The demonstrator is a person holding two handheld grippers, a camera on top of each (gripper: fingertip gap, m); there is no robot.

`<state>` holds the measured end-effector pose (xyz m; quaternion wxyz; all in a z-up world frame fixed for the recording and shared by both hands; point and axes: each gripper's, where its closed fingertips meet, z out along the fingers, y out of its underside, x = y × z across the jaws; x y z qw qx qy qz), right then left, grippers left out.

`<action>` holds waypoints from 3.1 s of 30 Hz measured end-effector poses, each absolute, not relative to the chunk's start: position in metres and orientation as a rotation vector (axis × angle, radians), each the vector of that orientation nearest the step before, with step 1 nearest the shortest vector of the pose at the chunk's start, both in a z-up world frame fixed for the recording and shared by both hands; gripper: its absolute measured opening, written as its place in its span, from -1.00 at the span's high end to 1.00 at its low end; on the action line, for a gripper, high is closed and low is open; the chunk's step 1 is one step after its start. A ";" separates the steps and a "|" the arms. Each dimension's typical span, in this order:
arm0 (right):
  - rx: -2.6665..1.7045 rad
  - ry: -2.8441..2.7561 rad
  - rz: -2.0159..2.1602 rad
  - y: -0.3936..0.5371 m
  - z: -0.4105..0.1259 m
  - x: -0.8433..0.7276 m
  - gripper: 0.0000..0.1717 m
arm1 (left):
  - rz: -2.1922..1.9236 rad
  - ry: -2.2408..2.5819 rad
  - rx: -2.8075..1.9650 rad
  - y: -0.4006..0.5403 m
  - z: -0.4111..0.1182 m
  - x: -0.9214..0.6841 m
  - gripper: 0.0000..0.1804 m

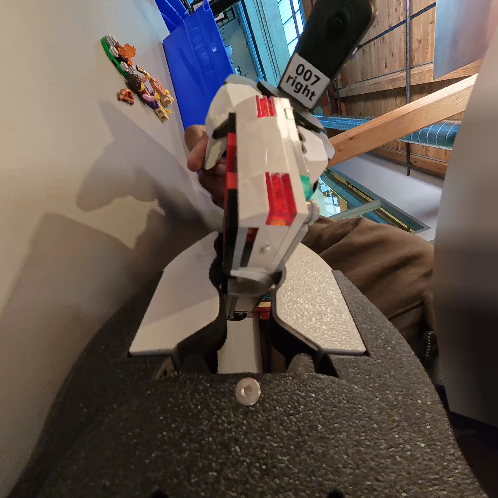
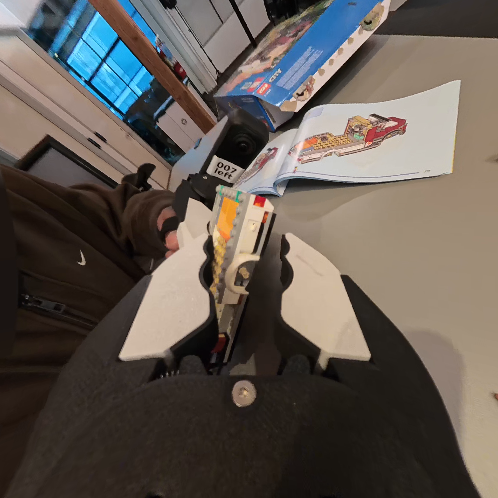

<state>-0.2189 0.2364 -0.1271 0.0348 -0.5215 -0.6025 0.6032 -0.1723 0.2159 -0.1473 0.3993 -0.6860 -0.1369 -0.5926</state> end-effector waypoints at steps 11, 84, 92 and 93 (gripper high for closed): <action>-1.611 -1.865 1.812 0.229 -0.127 -0.216 0.61 | -1.439 -0.311 -1.747 0.214 -0.146 -0.172 0.63; -1.740 -1.775 1.738 0.230 -0.135 -0.222 0.62 | -1.388 -0.419 -1.719 0.218 -0.149 -0.182 0.64; -1.770 -1.685 1.735 0.230 -0.135 -0.226 0.72 | -1.358 -0.459 -1.695 0.219 -0.149 -0.183 0.64; -1.767 -1.678 1.732 0.230 -0.135 -0.226 0.72 | -1.355 -0.463 -1.693 0.219 -0.149 -0.183 0.64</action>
